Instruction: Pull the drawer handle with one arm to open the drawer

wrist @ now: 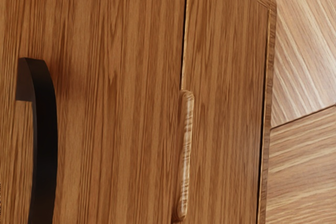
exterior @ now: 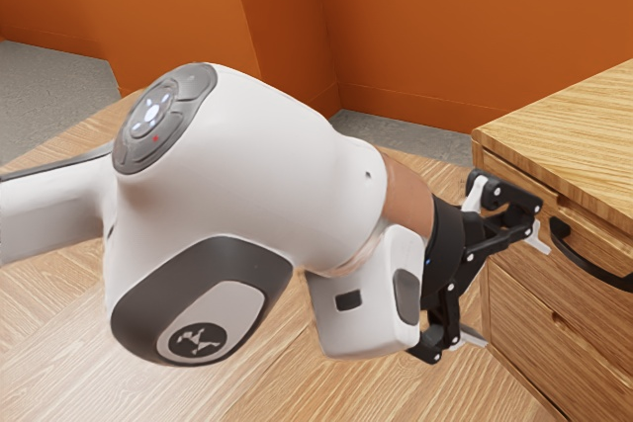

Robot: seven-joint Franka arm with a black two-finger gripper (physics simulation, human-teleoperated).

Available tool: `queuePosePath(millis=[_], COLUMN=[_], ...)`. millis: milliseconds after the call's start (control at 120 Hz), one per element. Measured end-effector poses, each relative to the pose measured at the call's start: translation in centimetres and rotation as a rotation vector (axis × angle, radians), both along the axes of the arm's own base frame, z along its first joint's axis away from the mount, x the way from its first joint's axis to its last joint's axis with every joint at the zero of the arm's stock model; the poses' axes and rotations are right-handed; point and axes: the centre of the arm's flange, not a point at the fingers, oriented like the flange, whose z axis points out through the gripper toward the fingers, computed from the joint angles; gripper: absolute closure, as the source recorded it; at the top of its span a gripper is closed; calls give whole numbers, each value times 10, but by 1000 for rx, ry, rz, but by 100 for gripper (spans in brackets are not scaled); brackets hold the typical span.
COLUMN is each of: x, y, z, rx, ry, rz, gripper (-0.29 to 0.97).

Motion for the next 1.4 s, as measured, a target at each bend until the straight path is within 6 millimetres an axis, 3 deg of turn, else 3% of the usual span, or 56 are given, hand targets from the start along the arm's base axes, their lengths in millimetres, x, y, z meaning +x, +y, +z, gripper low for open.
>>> queuePosePath(millis=[308, 650, 983, 1400], x=[3, 13, 18, 28], y=[-21, -29, -25, -34], z=[-3, 1, 4, -9], rx=[17, 17, 18, 30], ry=[9, 2, -2, 16], rz=[-37, -50, -44, -54], gripper=[0, 0, 0, 0])
